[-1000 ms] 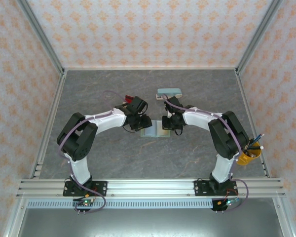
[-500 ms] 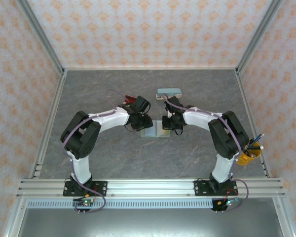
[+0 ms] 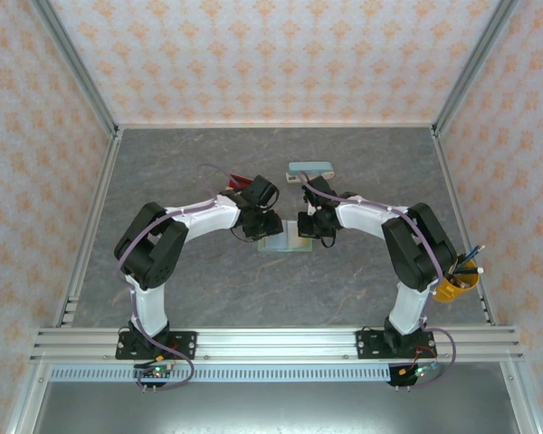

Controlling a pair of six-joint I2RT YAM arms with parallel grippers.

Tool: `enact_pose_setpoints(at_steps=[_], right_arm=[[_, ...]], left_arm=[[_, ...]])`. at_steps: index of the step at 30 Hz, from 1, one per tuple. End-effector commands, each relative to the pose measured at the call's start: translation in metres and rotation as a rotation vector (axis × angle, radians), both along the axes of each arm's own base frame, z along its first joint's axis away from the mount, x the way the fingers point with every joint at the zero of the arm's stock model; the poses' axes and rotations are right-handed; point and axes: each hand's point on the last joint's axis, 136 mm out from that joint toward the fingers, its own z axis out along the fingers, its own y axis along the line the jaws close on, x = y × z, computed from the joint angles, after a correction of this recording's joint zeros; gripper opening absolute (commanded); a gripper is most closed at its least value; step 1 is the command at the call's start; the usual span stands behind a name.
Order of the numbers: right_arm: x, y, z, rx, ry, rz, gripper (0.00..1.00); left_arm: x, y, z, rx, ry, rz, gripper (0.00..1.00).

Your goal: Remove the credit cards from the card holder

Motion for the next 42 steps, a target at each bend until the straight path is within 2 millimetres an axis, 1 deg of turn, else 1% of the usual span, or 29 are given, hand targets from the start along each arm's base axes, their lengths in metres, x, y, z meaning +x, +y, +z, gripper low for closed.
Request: enact_pose_setpoints(at_steps=[1,2,3,5,8,12,13,15,21,23,24,28,32,40,42], right_arm=[[-0.024,-0.017,-0.042,-0.093,0.125,-0.006,0.10],[-0.025,-0.017,-0.042,-0.093,0.126,-0.005,0.10],[-0.025,-0.017,-0.042,-0.092,0.127,-0.006,0.10],[-0.025,-0.017,-0.042,-0.093,0.126,-0.007,0.10],[-0.025,-0.016,-0.043,-0.094,0.128,-0.005,0.10],[-0.024,-0.017,-0.043,-0.096,0.129,-0.006,0.10],[-0.025,-0.017,-0.043,-0.098,0.130,-0.007,0.10],[-0.025,-0.017,-0.043,-0.098,0.130,-0.007,0.10],[-0.025,-0.017,-0.045,-0.098,0.136,-0.007,0.10],[-0.025,-0.016,-0.045,-0.097,0.138,-0.006,0.10],[-0.025,-0.016,-0.045,-0.096,0.138,-0.006,0.10],[-0.025,-0.016,-0.045,-0.094,0.141,-0.006,0.10],[-0.025,-0.016,-0.046,-0.095,0.143,-0.008,0.10],[-0.026,-0.016,-0.046,-0.098,0.146,-0.006,0.10],[-0.026,-0.016,-0.047,-0.098,0.147,-0.007,0.10]], left_arm=[[-0.003,0.006,-0.005,0.060,0.010,-0.019,0.37],[-0.002,0.015,-0.006,0.111,0.004,-0.007,0.37],[0.001,0.021,0.007,0.132,-0.032,0.004,0.36],[0.003,0.025,0.013,0.153,-0.054,0.007,0.36],[0.003,0.023,0.012,0.146,-0.048,0.001,0.36],[0.002,0.017,0.002,0.126,-0.018,-0.004,0.34],[0.002,0.015,0.003,0.115,-0.017,-0.006,0.34],[0.003,0.010,0.004,0.093,-0.019,-0.011,0.31],[0.004,0.008,0.006,0.080,-0.024,-0.021,0.22],[0.003,0.005,0.006,0.069,-0.020,-0.026,0.22],[0.002,0.007,-0.004,0.084,0.003,-0.026,0.22],[0.001,0.014,-0.009,0.127,0.014,-0.015,0.26],[0.002,0.022,-0.007,0.166,0.001,-0.009,0.28],[0.003,0.026,-0.001,0.185,-0.019,-0.009,0.29],[0.005,0.028,0.012,0.185,-0.052,-0.005,0.29]])
